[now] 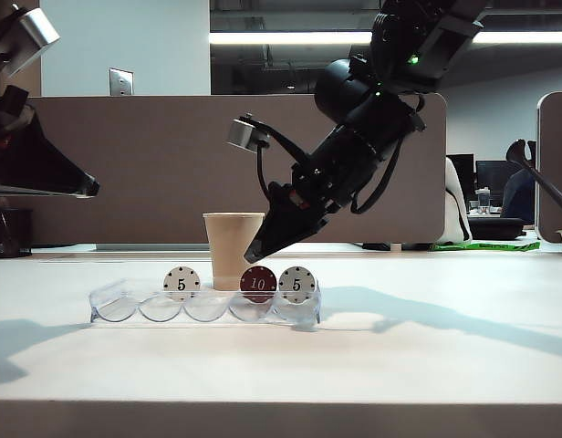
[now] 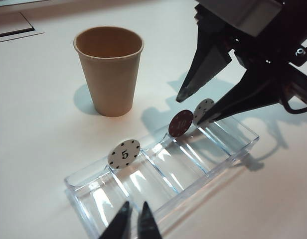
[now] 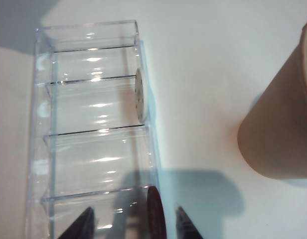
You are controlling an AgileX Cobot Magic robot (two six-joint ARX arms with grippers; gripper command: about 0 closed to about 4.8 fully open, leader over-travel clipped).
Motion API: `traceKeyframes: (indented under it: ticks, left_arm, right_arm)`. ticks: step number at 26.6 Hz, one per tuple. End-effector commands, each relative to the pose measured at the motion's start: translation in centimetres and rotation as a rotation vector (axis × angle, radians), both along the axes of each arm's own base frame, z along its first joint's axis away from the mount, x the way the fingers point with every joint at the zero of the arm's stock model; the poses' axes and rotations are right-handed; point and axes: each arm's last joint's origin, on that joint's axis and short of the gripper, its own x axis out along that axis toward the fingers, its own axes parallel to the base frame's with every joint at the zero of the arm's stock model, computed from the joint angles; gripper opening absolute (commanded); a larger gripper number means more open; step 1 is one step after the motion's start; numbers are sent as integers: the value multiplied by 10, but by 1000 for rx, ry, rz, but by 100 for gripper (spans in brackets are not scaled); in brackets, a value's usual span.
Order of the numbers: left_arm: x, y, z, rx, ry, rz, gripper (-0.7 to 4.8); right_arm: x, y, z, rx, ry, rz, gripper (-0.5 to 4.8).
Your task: Pick up the chip with the greater value and put it into the paper cup.
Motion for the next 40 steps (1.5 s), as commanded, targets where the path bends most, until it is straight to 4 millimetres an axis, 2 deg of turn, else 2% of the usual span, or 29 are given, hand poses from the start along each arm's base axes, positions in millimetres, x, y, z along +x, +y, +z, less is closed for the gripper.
traceKeyframes:
  ticks: [1,16,20,27,30,33,35,40]
  left_arm:
    - [1,0,3,-5,-13,1,27]
    - [1,0,3,-6,-12,1,27]
    - [1,0,3,-6,-12,1,27]
    - [1,0,3,-6,-12,1,27]
    - [1,0,3,-6,-12,1,27]
    - [1,0,3,-6,-12,1,27]
    - [1,0,3,-6,-12,1,27]
    - [1,0,3,-6,-12,1,27]
  right_arm:
    - [0,0,1,2,6,-1,211]
    - [-2,-1,-1,-10,26,-1,197]
    - [-2,-1,-1,-10,26,-1,133]
    - [-2,-1,-1,-10,27,-1,133]
    - [-2,-1,-1,-10,25,-1,111]
    - [-1,0,0,-6,12,-4,130]
    - [0,0,0,-2,7,-3,162]
    - [0,0,1,1,2,-3,162]
